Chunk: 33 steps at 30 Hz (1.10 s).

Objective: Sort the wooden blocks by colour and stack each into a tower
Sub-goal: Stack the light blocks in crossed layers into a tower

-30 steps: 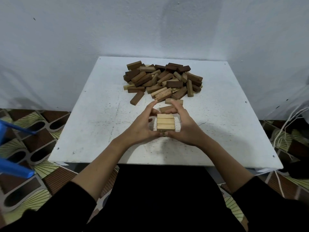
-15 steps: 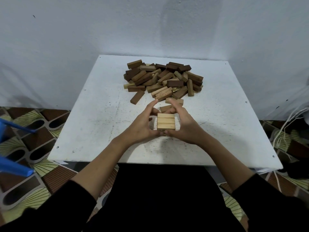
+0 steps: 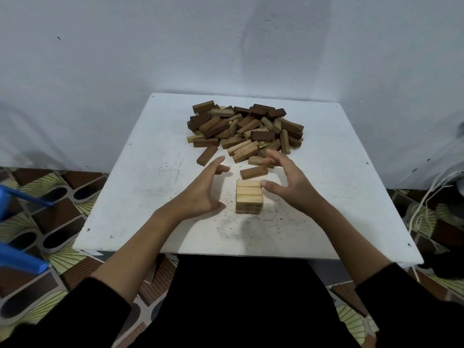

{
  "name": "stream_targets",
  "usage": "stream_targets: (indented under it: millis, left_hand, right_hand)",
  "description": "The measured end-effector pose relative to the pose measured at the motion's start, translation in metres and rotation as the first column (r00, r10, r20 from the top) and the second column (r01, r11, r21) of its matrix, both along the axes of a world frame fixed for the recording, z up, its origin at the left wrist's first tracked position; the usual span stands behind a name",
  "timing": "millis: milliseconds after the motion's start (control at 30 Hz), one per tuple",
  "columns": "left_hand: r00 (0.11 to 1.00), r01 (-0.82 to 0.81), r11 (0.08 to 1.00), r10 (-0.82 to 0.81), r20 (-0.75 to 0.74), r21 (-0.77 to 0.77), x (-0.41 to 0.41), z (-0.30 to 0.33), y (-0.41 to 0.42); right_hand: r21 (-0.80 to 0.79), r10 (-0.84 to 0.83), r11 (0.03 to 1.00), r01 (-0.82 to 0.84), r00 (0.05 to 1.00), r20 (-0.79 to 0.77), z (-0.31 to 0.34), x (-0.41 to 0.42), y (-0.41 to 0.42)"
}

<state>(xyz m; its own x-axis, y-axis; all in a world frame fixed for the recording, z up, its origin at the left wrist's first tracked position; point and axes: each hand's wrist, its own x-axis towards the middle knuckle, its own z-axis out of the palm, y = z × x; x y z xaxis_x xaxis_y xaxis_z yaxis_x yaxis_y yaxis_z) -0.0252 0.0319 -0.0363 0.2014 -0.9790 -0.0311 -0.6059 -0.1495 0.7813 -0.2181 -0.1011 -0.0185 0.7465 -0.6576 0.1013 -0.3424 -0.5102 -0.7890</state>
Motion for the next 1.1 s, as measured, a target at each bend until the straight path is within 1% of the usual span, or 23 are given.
stream_targets:
  millis: [67,133,200,267,333,367,433,567,667,800,867,933,1033,1100]
  left_hand:
    - [0.999,-0.032,0.999,0.032,0.009,-0.027,0.009,0.006,-0.003]
    - [0.997,-0.08,0.995,0.081,0.013,-0.066,0.017,0.011,-0.012]
    - [0.991,-0.118,0.987,0.124,0.046,-0.109,0.025,0.014,-0.025]
    - [0.984,-0.127,0.981,0.143,0.107,-0.148,0.034,0.016,-0.041]
    - [0.979,-0.136,0.977,0.157,0.129,-0.163,0.043,0.02,-0.059]
    - [0.977,-0.14,0.976,0.164,0.137,-0.167,0.047,0.022,-0.069]
    - [0.969,-0.143,0.975,0.173,0.174,-0.169,0.054,0.024,-0.088]
    - [0.952,-0.101,0.982,0.141,0.27,-0.157,0.058,0.024,-0.123]
    - [0.941,-0.05,0.994,0.081,0.327,-0.102,0.058,0.021,-0.141]
    - [0.937,-0.017,0.997,0.044,0.346,-0.081,0.053,0.017,-0.154]
    - [0.932,-0.007,0.996,0.039,0.36,-0.09,0.048,0.016,-0.159]
    - [0.918,-0.004,0.995,0.041,0.394,-0.095,0.044,0.016,-0.165]
    - [0.879,0.014,0.993,0.043,0.474,-0.116,0.038,0.018,-0.174]
    - [0.847,0.032,0.993,0.035,0.531,-0.116,0.035,0.018,-0.18]
  right_hand:
    - [-0.091,-0.029,0.995,0.032,0.999,0.029,0.003,0.004,-0.011]
    - [-0.138,-0.043,0.989,0.046,0.999,0.027,0.009,0.012,-0.024]
    - [-0.144,-0.078,0.987,0.077,0.997,0.003,0.013,0.023,-0.039]
    - [-0.138,-0.148,0.98,0.146,0.989,-0.008,0.018,0.035,-0.057]
    - [-0.128,-0.2,0.972,0.195,0.98,-0.027,0.023,0.048,-0.075]
    - [-0.149,-0.204,0.97,0.194,0.978,-0.052,0.026,0.056,-0.085]
    - [-0.227,-0.176,0.964,0.142,0.975,-0.138,0.026,0.068,-0.102]
    - [-0.342,-0.047,0.937,-0.072,0.944,-0.327,0.023,0.081,-0.116]
    - [-0.396,-0.035,0.908,-0.134,0.92,-0.39,0.024,0.083,-0.12]
    - [-0.481,-0.052,0.848,-0.221,0.869,-0.491,0.024,0.082,-0.126]
    - [-0.487,-0.052,0.843,-0.228,0.866,-0.497,0.023,0.078,-0.129]
    - [-0.502,-0.052,0.838,-0.213,0.885,-0.463,0.021,0.075,-0.133]
    - [-0.525,-0.043,0.835,-0.162,0.934,-0.355,0.014,0.07,-0.138]
    - [-0.557,-0.015,0.816,-0.157,0.956,-0.293,0.01,0.068,-0.137]
